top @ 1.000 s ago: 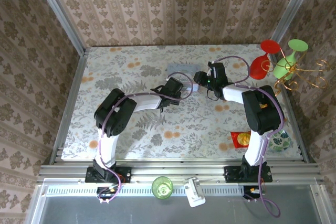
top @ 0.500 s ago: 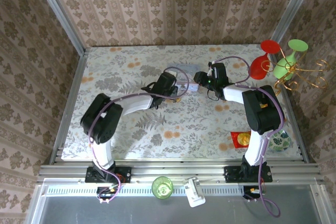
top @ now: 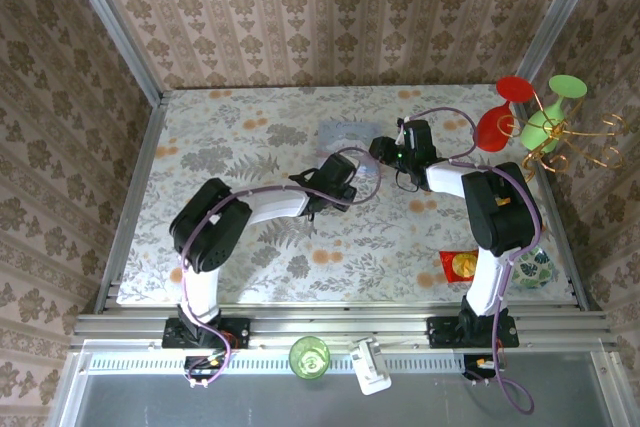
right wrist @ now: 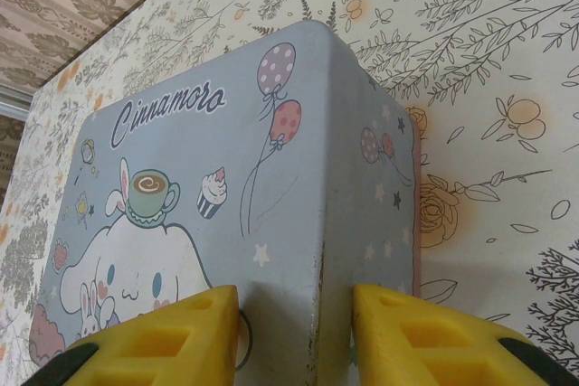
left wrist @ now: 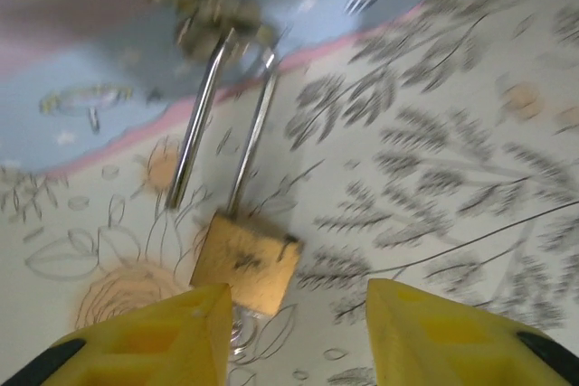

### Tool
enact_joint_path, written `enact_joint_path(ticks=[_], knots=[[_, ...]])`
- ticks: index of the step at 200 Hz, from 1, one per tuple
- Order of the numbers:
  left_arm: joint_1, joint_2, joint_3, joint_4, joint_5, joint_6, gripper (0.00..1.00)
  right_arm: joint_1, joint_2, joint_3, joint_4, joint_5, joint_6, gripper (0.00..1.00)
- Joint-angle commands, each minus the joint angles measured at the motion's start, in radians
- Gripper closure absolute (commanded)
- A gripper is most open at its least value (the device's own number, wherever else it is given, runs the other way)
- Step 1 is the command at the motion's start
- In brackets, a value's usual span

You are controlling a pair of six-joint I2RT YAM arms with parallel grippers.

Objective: Unlock a padlock with a key

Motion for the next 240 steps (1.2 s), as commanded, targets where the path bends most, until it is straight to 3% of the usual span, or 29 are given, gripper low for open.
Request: enact_joint_path(ticks=[1, 36, 59, 108, 142, 167, 193, 208, 240], knots=[[0.018, 0.005, 0.024, -0.063, -0.062, -0.077, 0.54, 0.001, 0.032, -0.038, -0.08, -0.022, -0.011, 0.63], [0.026, 0.023, 0.038, -0.052, -0.061, -0.168, 0.51, -0.001, 0.03, -0.044, -0.074, -0.024, -0.011, 0.63], [0.012, 0.046, 0.071, -0.084, -0.035, -0.231, 0.55, -0.001, 0.033, -0.047, -0.066, -0.023, -0.007, 0.63], [-0.012, 0.141, 0.142, -0.155, -0.162, -0.355, 0.51, -0.001, 0.037, -0.05, -0.052, -0.036, 0.0, 0.63], [-0.037, 0.204, 0.239, -0.283, -0.313, -0.404, 0.51, -0.002, 0.025, -0.072, -0.04, -0.034, -0.001, 0.63], [-0.036, 0.228, 0.237, -0.29, -0.322, -0.475, 0.51, -0.004, 0.023, -0.082, -0.037, -0.036, -0.006, 0.63], [-0.044, 0.223, 0.197, -0.272, -0.312, -0.531, 0.58, -0.005, 0.023, -0.089, -0.025, -0.04, -0.001, 0.63], [-0.054, 0.221, 0.176, -0.252, -0.324, -0.52, 0.72, -0.006, 0.028, -0.089, -0.016, -0.047, 0.005, 0.63], [-0.038, 0.217, 0.161, -0.248, -0.329, -0.508, 0.72, -0.006, 0.029, -0.08, -0.027, -0.046, -0.003, 0.63]])
